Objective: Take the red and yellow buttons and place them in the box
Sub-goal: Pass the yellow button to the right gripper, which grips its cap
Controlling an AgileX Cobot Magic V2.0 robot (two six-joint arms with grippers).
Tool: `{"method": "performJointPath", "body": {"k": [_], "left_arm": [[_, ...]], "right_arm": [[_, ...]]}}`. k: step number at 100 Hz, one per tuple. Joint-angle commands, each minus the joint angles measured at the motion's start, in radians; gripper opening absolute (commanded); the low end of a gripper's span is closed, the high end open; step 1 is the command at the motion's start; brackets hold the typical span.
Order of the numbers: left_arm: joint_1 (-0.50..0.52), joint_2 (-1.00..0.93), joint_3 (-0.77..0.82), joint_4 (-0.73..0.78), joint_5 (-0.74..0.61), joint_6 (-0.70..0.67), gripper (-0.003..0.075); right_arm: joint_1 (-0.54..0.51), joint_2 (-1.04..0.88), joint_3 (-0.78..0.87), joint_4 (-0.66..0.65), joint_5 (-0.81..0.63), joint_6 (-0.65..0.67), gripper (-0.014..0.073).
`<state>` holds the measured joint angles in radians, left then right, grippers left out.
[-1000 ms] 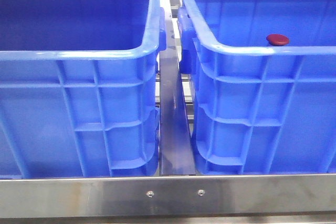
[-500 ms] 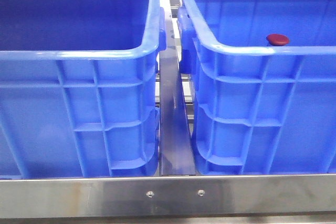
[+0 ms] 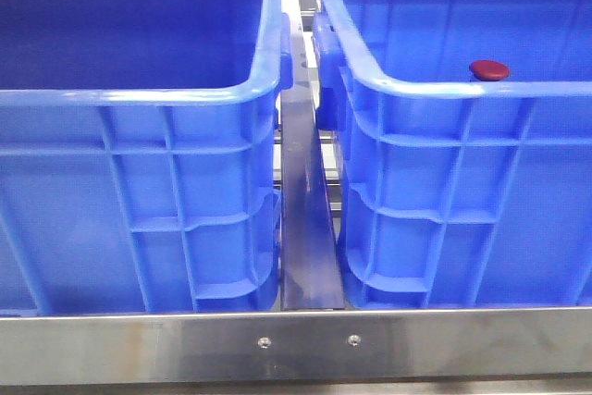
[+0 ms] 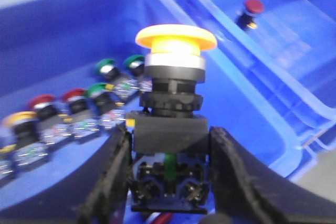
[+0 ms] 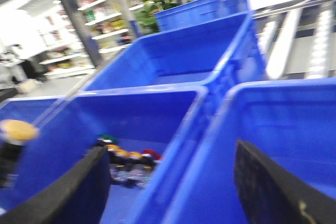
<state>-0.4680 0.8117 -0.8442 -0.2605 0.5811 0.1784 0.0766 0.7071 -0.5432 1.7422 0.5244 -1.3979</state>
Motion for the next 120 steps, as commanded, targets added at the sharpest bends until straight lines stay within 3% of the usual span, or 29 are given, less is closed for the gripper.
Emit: {"method": "performJointPath", "body": {"k": [1,22,38,74,120], "left_arm": [[-0.007,0.035,-0.032,-0.099,-0.093,0.071,0.0029],[-0.007,0.089,-0.032,-0.226,-0.093,0.201,0.0029],[-0.007,0.094,-0.032,-0.247,-0.093,0.224,0.0029],[-0.007,0.094,-0.032,-0.247,-0.091,0.224,0.0029],[-0.007,0.094,-0.032,-0.247,-0.089,0.224,0.0029]], "right_arm": [[-0.004,0.035,-0.03,0.114,0.136,-0.006,0.0521],[-0.002,0.232,-0.062,0.177,0.422,0.074,0.0521],[0.015,0.394,-0.144,0.177,0.536,0.099,0.0521],[0.291,0.705,-0.423,0.177,0.484,0.126,0.0521],[0.446,0.919,-0.646,0.177,0.505,0.181,0.052]]}}
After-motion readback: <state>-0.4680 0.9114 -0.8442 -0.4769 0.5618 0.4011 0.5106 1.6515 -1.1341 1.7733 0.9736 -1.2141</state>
